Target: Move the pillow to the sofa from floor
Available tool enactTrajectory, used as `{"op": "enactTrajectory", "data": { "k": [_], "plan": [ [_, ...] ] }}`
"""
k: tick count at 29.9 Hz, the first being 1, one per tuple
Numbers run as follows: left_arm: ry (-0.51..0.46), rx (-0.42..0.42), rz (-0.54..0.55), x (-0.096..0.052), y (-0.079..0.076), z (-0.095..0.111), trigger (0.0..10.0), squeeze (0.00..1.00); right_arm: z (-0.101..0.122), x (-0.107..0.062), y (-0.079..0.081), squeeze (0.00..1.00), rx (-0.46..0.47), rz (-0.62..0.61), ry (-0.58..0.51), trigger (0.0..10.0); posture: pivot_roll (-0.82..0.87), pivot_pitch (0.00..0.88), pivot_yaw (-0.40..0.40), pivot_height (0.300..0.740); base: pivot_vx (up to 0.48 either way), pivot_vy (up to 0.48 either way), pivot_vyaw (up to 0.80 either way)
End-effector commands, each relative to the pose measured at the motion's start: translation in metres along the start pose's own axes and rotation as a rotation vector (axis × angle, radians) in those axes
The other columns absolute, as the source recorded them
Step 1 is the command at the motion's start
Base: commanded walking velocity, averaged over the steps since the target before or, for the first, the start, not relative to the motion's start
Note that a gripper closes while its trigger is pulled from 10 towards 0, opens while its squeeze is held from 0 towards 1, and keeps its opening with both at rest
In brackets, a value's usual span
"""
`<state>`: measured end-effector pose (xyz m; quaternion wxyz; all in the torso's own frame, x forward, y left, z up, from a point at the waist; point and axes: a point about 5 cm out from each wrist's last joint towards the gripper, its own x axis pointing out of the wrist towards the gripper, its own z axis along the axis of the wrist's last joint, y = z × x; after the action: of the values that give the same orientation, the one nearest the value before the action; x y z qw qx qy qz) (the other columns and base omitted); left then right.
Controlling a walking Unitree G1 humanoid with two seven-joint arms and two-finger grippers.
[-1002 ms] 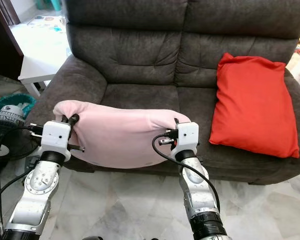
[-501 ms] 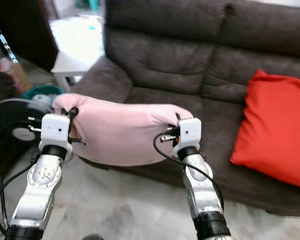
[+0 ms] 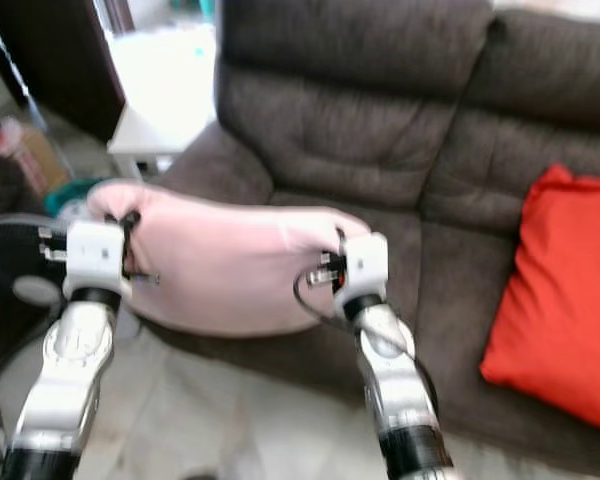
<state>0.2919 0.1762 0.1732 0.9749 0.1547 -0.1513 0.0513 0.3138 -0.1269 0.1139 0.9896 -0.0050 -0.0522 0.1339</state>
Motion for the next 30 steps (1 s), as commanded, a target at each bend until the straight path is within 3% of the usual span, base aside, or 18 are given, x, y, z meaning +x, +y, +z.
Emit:
{"op": "enactTrajectory", "data": {
  "k": [1, 12, 16, 24, 28, 29, 30],
  "plan": [
    [-0.037, 0.005, 0.042, 0.001, 0.006, 0.008, 10.0, 0.00, 0.018, 0.000, -0.013, 0.00, -0.017, -0.045, -0.089, 10.0, 0.20, 0.077, -0.076, 0.740, 0.454, 0.000, 0.80],
    [-0.052, -0.003, 0.044, 0.006, 0.007, 0.013, 10.0, 0.00, 0.024, 0.002, -0.011, 0.00, -0.004, -0.030, -0.104, 10.0, 0.20, 0.083, -0.079, 0.740, 0.455, 0.000, 0.07],
    [-0.059, -0.002, 0.045, 0.008, 0.008, 0.015, 10.0, 0.00, 0.028, 0.004, -0.008, 0.00, -0.026, -0.010, -0.115, 10.0, 0.20, 0.082, -0.079, 0.740, 0.457, 0.000, 0.80],
    [-0.057, -0.005, 0.033, 0.008, 0.007, 0.015, 10.0, 0.00, 0.029, 0.008, -0.015, 0.00, -0.037, -0.025, -0.074, 10.0, 0.21, 0.082, -0.081, 0.740, 0.443, 0.000, 0.10],
    [-0.035, -0.020, -0.053, 0.005, -0.002, 0.011, 10.0, 0.00, 0.032, 0.011, -0.014, 0.00, -0.044, 0.012, -0.069, 10.0, 0.21, 0.081, -0.082, 0.740, 0.000, 0.000, 0.00],
    [0.032, -0.059, -0.151, 0.001, -0.012, 0.002, 10.0, 0.00, 0.034, 0.014, -0.014, 0.00, -0.076, 0.028, -0.045, 10.0, 0.21, 0.079, -0.082, 0.740, 0.000, 0.000, 0.00],
    [0.032, -0.059, -0.151, 0.001, -0.012, 0.002, 10.0, 0.00, 0.034, 0.014, -0.014, 0.00, -0.076, 0.028, -0.045, 10.0, 0.21, 0.079, -0.082, 0.740, 0.000, 0.000, 0.00]
  ]
}}
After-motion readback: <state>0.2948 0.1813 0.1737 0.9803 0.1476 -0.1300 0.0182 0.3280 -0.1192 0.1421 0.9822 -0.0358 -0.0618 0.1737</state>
